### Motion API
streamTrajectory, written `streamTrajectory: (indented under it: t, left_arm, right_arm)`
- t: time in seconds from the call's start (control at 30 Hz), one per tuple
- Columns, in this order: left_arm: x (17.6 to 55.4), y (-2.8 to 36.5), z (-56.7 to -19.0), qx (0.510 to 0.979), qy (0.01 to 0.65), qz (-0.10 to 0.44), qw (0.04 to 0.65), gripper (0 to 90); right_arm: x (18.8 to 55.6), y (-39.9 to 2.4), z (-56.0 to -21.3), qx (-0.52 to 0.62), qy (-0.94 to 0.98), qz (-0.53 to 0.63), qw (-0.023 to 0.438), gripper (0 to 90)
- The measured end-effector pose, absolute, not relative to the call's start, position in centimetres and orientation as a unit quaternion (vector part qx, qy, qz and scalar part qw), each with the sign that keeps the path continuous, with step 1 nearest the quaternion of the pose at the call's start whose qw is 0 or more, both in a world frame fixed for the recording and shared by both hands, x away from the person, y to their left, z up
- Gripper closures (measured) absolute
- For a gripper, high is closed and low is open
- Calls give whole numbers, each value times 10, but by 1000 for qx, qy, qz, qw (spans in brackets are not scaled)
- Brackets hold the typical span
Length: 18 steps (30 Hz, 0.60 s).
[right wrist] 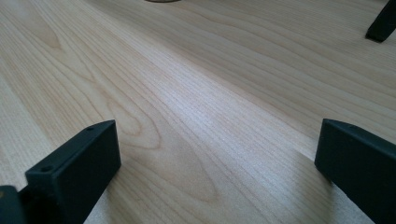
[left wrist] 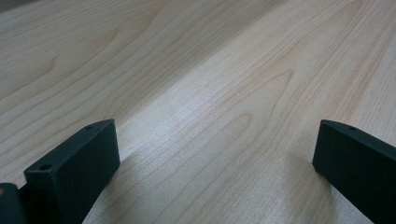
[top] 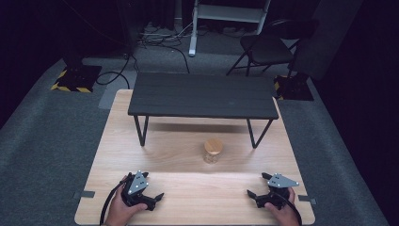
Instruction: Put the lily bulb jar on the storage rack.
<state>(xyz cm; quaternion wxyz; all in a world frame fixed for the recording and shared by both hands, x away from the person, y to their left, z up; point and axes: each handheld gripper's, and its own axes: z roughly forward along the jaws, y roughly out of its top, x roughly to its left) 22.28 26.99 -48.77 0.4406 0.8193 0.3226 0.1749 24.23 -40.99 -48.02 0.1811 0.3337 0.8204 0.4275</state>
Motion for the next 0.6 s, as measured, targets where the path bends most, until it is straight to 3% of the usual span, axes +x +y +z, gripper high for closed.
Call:
streamTrajectory:
  t: [0.6]
  left_arm:
    - [223,269,-488,819,323,175,440,5]
  right_arm:
    - [242,-410,-480,335,820,427,181,1]
